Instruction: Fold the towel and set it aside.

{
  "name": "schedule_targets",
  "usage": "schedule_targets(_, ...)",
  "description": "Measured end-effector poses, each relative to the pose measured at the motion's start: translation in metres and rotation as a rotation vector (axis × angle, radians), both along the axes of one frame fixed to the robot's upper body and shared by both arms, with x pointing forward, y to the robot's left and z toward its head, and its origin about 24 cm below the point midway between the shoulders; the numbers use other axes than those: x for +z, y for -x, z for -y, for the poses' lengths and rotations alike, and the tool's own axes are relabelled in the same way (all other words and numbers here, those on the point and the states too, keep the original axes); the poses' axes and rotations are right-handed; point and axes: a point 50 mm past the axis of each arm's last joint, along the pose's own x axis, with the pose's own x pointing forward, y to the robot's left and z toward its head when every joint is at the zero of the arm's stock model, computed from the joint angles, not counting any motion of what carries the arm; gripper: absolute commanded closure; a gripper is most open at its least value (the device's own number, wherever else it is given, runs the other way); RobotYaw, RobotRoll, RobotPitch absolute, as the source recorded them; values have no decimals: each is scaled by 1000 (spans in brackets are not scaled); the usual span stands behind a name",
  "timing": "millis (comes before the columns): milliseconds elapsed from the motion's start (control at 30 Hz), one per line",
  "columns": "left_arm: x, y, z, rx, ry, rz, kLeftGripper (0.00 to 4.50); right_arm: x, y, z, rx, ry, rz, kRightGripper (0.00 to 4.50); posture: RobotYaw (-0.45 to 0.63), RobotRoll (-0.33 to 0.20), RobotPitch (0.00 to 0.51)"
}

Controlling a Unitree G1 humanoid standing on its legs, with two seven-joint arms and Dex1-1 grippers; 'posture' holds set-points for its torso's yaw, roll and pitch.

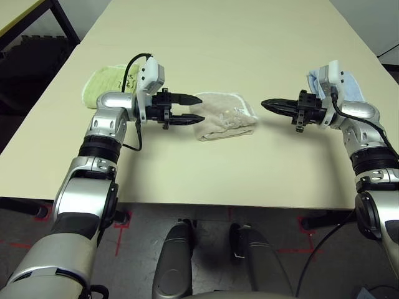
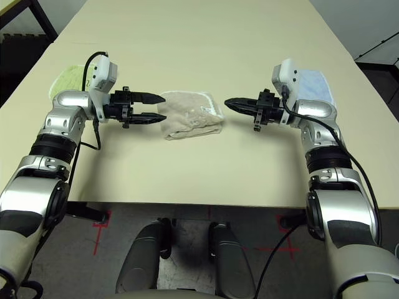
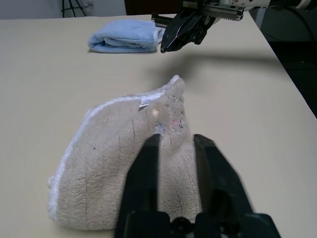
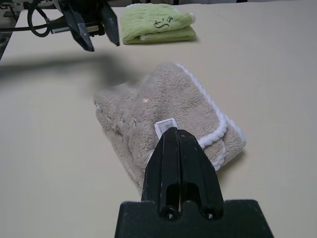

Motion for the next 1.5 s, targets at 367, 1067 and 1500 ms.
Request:
schedule_targets(367, 7, -8, 21, 26, 97, -37, 4462, 6, -10, -28, 18, -85, 6, 4500, 136, 0, 169)
schedule_targets(1067, -52, -13, 31, 188, -74, -219, 4462, -59, -20, -50, -151, -4, -162, 4500, 130, 0, 190)
schedule_targets(1500, -55, -15, 13, 234, -120, -213, 4462, -64, -22, -57, -184, 12, -152, 4500, 126, 0, 192)
